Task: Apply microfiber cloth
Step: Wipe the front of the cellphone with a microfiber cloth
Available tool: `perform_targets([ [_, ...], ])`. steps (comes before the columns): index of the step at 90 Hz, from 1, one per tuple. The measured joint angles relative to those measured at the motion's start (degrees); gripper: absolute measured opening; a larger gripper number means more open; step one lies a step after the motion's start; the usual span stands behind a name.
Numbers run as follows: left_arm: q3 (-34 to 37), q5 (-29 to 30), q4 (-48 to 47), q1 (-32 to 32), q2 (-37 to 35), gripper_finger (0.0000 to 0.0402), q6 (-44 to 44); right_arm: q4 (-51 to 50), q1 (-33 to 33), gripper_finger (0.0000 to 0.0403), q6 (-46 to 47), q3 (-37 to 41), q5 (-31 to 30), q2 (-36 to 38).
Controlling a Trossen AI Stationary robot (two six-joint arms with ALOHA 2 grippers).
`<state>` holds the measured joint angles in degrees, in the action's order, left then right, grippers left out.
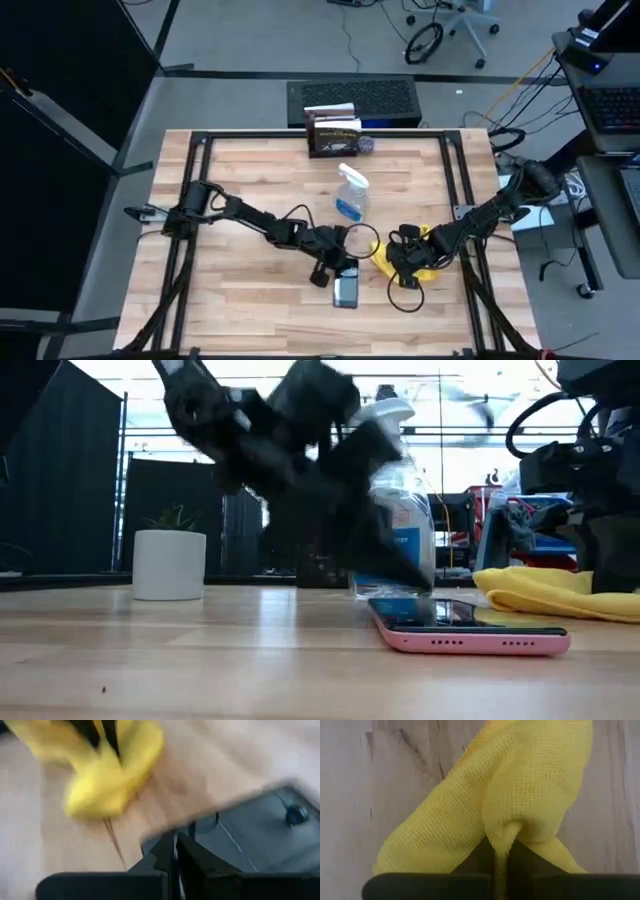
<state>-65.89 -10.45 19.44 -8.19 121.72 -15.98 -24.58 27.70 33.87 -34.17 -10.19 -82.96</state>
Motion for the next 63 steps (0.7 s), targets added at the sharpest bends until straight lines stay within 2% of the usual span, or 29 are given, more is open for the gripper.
perform_targets([
  [9,-0.1,1.4,-4.2,0.1,-0.2,0.0008,4.5,0.0,0.1,0.0002,-0.1,0.0,-0.1,0.0],
  [29,0.0,14.3,-11.0,0.6,-2.1,0.0008,19.1,-1.0,0.1,0.0002,-0.1,-1.0,-0.2,0.8],
  [38,0.1,16.7,-12.8,1.3,-2.9,0.0004,24.7,-0.2,0.1,0.0002,-0.3,-3.3,-0.4,2.3],
  [48,0.2,17.0,-12.3,1.4,-2.9,0.0002,25.5,7.7,0.1,0.0002,-3.3,-5.2,-1.0,2.4],
  [63,0.3,16.1,-11.6,1.2,-2.8,0.0000,20.2,27.5,-2.4,0.0002,-11.0,-5.4,-3.0,-0.7],
])
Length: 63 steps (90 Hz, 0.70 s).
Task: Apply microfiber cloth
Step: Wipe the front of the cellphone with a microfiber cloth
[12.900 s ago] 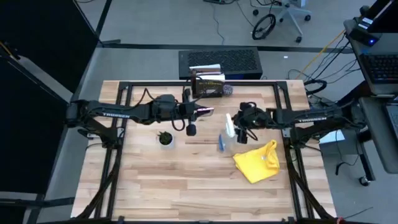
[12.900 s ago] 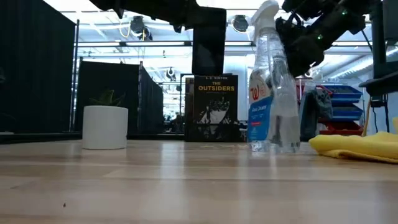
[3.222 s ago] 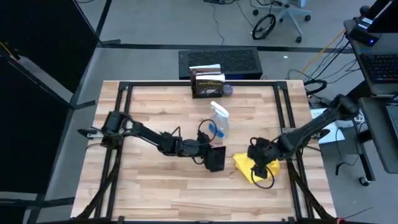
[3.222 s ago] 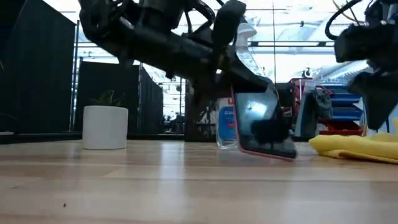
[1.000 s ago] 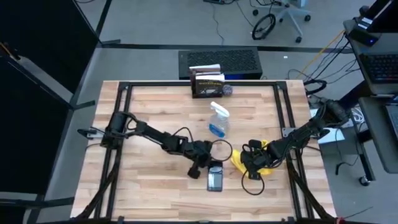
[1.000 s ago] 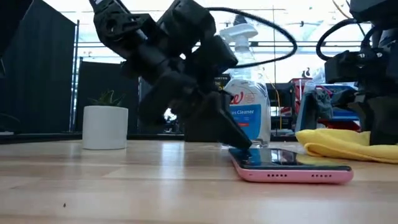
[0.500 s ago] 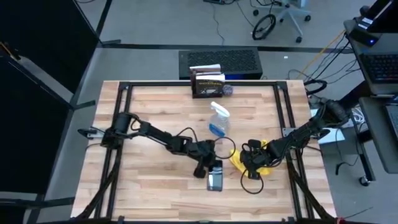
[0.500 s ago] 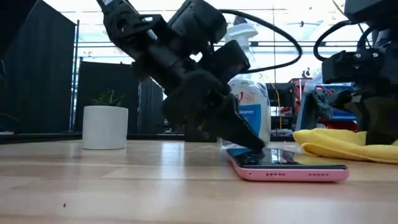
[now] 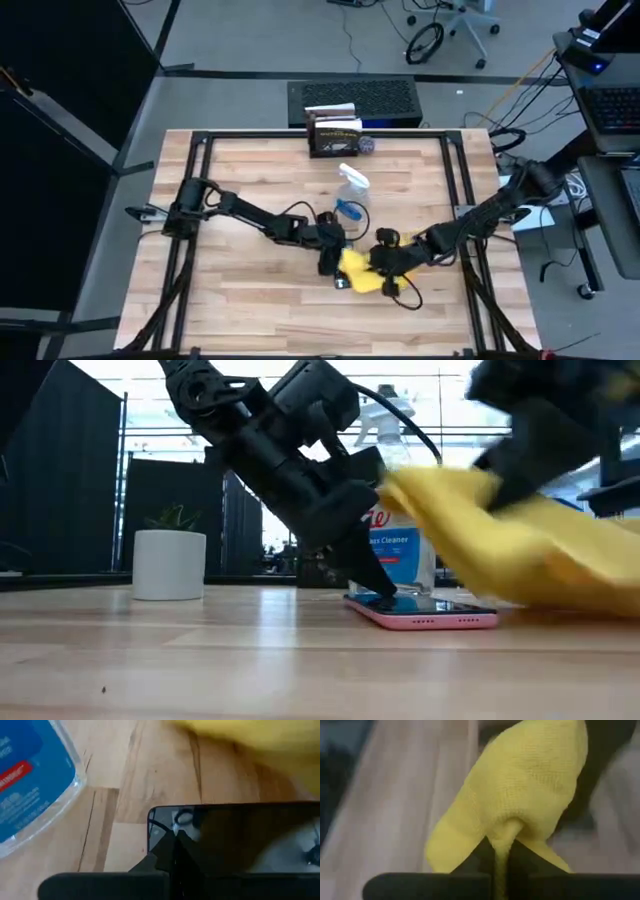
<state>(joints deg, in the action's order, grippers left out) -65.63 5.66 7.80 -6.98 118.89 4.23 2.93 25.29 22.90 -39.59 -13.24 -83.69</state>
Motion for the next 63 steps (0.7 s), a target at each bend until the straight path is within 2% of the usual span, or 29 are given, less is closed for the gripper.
perform_targets([
  [13,0.1,-0.6,0.9,-0.3,0.1,0.0000,-3.8,7.7,-2.9,0.0002,-1.5,0.1,0.1,-4.9],
  [39,0.1,-3.4,1.5,-0.3,0.1,0.0000,-13.8,15.7,-7.1,0.0002,-1.3,0.0,2.8,-15.2],
  [51,0.1,-4.2,3.0,-0.3,0.2,0.0000,-14.1,24.8,-8.8,0.0002,-1.3,-0.1,2.9,-18.8],
  [63,0.3,-4.5,3.2,-0.3,0.2,0.0000,-13.6,27.2,-10.4,0.0002,0.3,-0.3,2.5,-22.3],
])
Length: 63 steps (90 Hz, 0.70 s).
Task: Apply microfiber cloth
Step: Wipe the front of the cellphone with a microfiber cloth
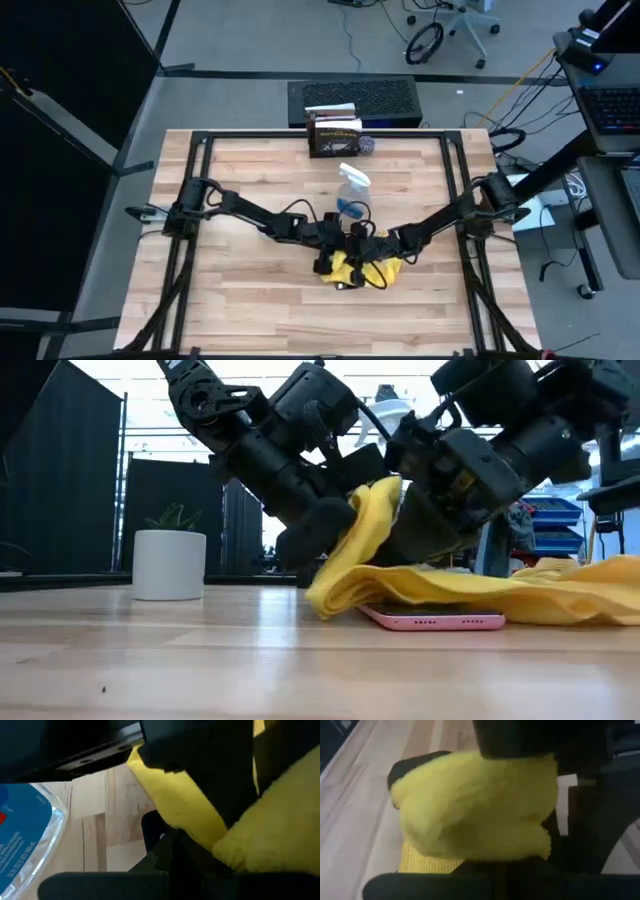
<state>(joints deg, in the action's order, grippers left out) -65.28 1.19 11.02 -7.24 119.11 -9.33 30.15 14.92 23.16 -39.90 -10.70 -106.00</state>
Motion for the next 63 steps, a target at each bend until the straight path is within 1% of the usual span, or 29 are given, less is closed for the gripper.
perform_targets([
  [7,0.1,-0.1,-0.3,0.0,0.0,0.0000,0.3,0.4,-0.1,0.0002,1.5,-0.1,-0.5,-1.5],
  [14,0.2,0.0,-0.4,0.0,0.0,0.0000,-0.1,-0.1,1.2,0.0002,2.3,-0.1,-1.3,-1.8],
  [37,1.4,-0.6,1.0,1.2,-0.1,0.0000,-0.4,-0.9,5.0,0.0002,8.2,-0.3,-0.2,-1.6],
  [53,1.5,-0.9,1.1,1.5,-0.1,0.0000,-0.1,-0.3,7.9,0.0002,11.9,-0.3,1.8,-1.6],
  [63,1.5,-0.8,1.1,1.5,-0.1,0.0000,0.0,1.1,8.9,0.0002,12.2,-0.2,5.4,-1.7],
])
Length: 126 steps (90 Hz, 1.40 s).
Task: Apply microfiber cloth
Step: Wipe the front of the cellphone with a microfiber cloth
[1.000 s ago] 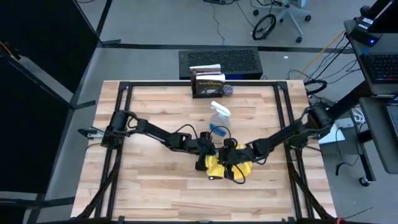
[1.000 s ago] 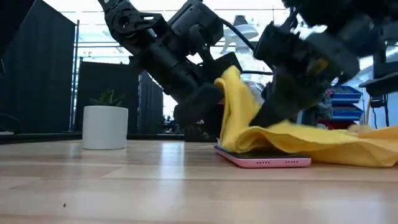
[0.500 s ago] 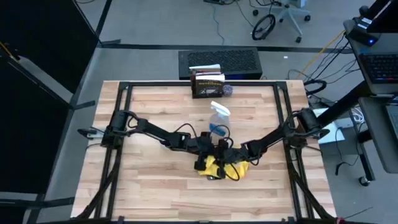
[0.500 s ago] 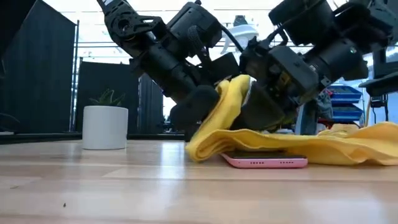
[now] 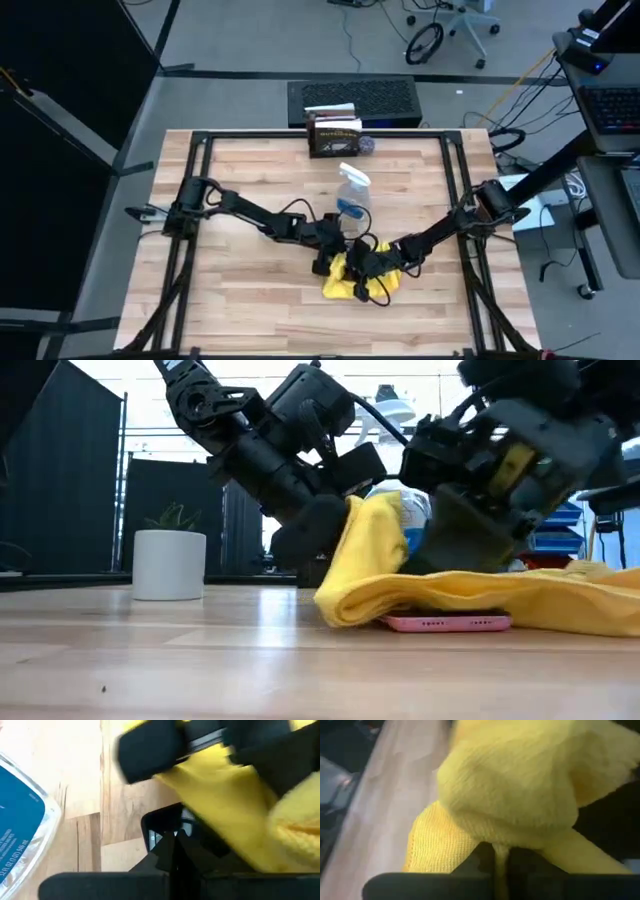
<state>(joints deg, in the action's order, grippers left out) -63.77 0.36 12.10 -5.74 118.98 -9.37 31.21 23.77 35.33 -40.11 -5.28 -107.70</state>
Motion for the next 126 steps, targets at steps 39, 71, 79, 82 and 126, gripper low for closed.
perform_targets([
  [39,0.1,-0.3,0.3,0.1,0.0,0.0000,0.0,-3.3,-5.5,0.0002,-9.8,0.2,-8.3,4.9],
  [71,0.2,-0.1,0.2,0.4,0.0,0.0000,0.0,-5.1,-6.0,0.0002,-6.9,0.1,-8.1,1.1],
  [79,0.2,-0.1,0.0,0.5,0.0,0.0000,0.0,-4.9,-3.6,0.0002,-4.3,-0.1,-7.1,1.0],
  [82,0.2,-0.1,0.0,0.5,0.0,0.0000,0.0,-4.9,-2.5,0.0002,-3.2,-0.1,-6.5,1.0],
  [126,0.2,-0.6,0.6,0.5,0.0,0.0000,0.0,-2.8,2.4,0.0002,-4.4,0.3,-3.9,6.0],
])
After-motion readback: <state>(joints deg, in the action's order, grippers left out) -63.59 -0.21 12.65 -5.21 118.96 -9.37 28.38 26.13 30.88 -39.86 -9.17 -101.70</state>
